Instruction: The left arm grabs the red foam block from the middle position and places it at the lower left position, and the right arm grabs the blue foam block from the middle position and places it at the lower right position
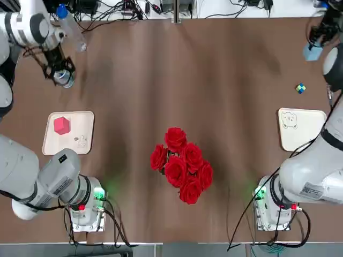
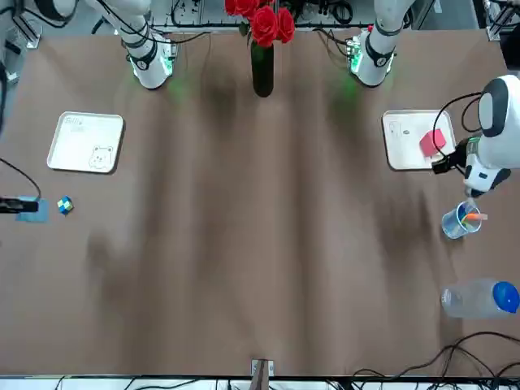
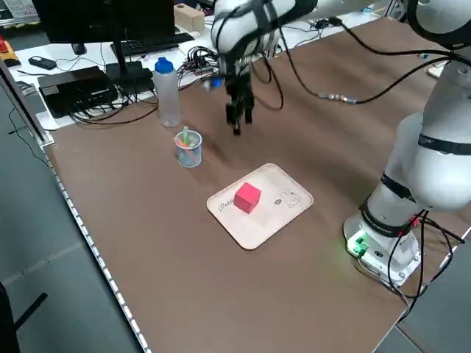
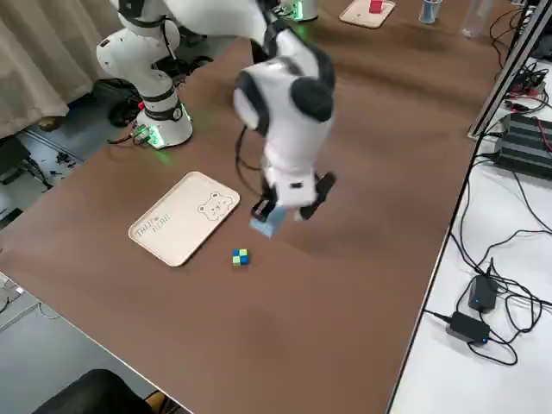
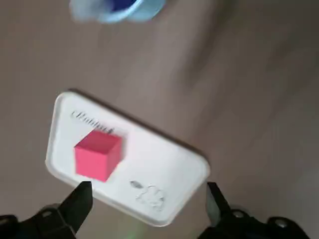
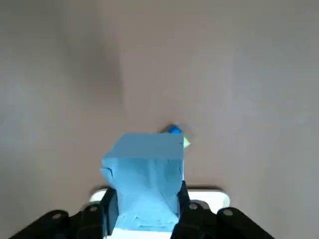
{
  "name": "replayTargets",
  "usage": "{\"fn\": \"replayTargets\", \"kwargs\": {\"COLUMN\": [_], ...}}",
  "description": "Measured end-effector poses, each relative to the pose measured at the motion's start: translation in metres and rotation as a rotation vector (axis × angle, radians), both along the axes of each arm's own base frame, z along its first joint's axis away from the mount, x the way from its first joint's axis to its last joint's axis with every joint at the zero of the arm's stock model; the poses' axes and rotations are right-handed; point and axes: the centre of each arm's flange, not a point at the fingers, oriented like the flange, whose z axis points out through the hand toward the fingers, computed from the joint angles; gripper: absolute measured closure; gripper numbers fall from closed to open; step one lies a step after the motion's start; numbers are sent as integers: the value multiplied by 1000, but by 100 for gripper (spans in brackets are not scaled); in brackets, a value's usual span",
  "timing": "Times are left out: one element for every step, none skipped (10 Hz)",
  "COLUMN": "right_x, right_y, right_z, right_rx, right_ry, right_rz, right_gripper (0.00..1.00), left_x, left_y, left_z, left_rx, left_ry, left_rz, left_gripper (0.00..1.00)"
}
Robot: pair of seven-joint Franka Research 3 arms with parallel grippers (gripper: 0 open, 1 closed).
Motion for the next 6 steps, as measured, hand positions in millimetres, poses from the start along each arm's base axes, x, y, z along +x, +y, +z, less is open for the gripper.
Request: {"fn": "replayTargets", "kwargs": {"right_x": [-26,-54,-80,-101,-116,-128], "right_y": [-18,-23,-22,-19,-15,-11], "right_z": [-25,-53,-78,-95,-102,-100], "right_rx": [6,24,51,77,98,115], "right_ry": [-23,-19,6,34,53,62], "right_rz": [-1,5,4,-5,-7,-5], "right_gripper": [50,50,50,50,50,50], "left_x": [17,29,37,43,49,54], "left_y": [-4,-2,1,1,-9,-40], "left_z": [30,61,94,127,153,169], "left_rx": [-14,-25,-32,-33,-37,-39], "left_ry": [-59,-99,-128,-153,-173,-186], "left_rz": [-3,-38,-84,-121,-165,-220], "left_gripper": [0,0,0,0,0,0]}}
